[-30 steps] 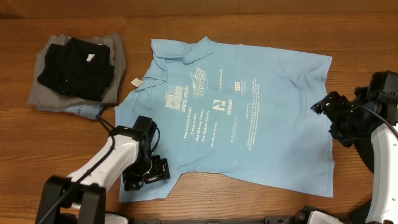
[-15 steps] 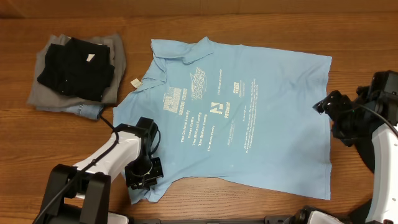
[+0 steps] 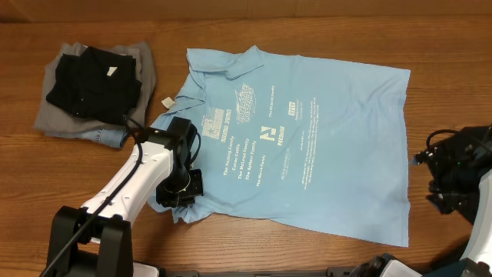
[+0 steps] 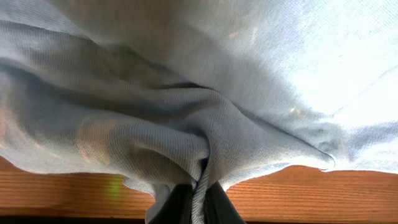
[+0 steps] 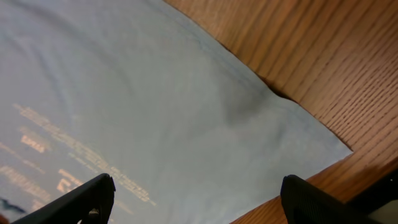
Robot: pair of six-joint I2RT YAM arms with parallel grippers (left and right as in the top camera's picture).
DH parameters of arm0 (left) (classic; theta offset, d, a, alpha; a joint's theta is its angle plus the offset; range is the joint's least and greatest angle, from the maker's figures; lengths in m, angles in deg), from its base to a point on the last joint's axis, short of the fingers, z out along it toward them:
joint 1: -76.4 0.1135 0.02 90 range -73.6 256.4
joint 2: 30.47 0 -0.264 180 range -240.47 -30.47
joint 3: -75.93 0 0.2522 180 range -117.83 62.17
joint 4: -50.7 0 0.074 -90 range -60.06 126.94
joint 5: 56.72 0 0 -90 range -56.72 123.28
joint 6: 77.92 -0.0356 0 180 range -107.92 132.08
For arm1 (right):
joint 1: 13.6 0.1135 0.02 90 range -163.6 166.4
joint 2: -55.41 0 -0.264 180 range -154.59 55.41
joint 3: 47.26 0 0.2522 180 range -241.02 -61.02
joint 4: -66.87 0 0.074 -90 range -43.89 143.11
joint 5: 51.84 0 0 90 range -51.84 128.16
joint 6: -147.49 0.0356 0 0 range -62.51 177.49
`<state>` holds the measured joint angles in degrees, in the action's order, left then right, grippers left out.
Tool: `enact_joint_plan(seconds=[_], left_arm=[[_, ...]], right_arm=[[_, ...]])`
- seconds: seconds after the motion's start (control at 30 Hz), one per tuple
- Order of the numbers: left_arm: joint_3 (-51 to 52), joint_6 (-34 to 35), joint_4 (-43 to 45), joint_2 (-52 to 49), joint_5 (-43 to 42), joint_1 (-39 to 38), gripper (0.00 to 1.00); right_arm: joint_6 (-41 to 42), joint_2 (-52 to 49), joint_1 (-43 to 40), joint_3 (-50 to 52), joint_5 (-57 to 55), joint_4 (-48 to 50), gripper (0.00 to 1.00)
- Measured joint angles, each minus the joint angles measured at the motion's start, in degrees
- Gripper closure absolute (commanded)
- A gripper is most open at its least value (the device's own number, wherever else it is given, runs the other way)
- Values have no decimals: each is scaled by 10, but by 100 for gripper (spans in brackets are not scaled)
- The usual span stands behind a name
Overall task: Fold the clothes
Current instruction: 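Grasp the shirt's lower-right hem with the right gripper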
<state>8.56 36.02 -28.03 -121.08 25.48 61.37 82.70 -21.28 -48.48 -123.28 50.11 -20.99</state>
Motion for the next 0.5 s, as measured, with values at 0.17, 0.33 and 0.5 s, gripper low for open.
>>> enact_joint_plan(seconds=[0.17,0.33,0.5], left_arm=[[-1,-6,0,0,1,0,91],[-1,-6,4,0,2,0,90],[-1,-10,12,0,3,0,90]], right_arm=[[3,0,-2,71,-9,-7,4],[37,-1,-12,119,-10,12,3],[99,-1,-14,198,-10,66,17]])
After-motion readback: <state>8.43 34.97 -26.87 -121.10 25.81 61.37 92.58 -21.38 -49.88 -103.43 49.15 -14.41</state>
